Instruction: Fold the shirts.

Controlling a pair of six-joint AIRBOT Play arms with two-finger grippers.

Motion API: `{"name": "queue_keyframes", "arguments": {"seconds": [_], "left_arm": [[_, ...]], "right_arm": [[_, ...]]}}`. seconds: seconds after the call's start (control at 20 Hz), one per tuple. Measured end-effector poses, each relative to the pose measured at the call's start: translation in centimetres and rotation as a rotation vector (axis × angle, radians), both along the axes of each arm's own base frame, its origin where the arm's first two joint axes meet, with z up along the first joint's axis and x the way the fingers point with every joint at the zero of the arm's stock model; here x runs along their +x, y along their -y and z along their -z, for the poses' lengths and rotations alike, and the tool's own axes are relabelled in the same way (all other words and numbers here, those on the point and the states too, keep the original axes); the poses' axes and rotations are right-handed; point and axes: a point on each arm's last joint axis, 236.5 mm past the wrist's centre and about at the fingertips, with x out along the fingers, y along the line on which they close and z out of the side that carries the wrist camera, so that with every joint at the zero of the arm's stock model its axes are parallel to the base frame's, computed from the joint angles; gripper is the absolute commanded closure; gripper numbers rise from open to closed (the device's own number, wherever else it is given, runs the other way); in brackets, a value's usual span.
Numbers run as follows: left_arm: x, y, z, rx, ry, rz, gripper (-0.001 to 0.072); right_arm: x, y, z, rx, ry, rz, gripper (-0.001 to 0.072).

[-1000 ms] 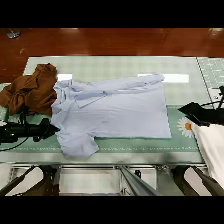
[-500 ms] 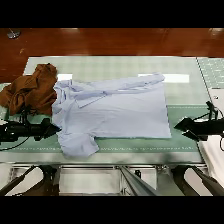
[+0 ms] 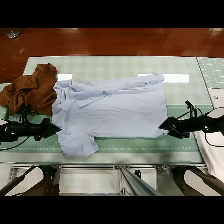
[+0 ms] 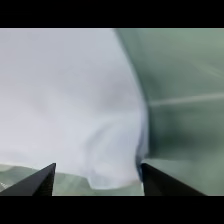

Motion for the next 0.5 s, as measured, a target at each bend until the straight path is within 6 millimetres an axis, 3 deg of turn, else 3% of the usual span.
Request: {"name": "queue_keyframes", "arguments": {"seconds": [0.05,0.1,0.2,0.3,0.4,0.5], "left_arm": [[0.1,-0.1,0.1,0.007,0.003,-0.005,0.0687],[0.3,-0.2,0.1,0.009,0.007,-0.01,0.0687],[1.0,-0.3,-0.2,0.006,0.025,-0.031,0.0687],[2.6,-0.5,-1.3,-0.009,0.068,-0.061,0.0687],[5.6,-0.7,-4.3,-0.046,0.163,-0.101,0.0688],[9.9,-1.3,-9.8,-0.085,0.337,-0.147,0.0688]], "right_arm": [[1.0,-0.3,0.3,-0.007,0.029,0.004,0.0591],[1.4,-0.7,0.6,-0.013,0.04,-0.011,0.0687],[2.9,-1.6,0.2,-0.018,0.091,-0.054,0.0688],[4.8,-2.4,-1.4,-0.015,0.149,-0.101,0.0688],[8.7,-2.4,-4.9,-0.031,0.26,-0.131,0.0688],[13.2,-1.9,-10.7,-0.067,0.406,-0.16,0.0688]]}}
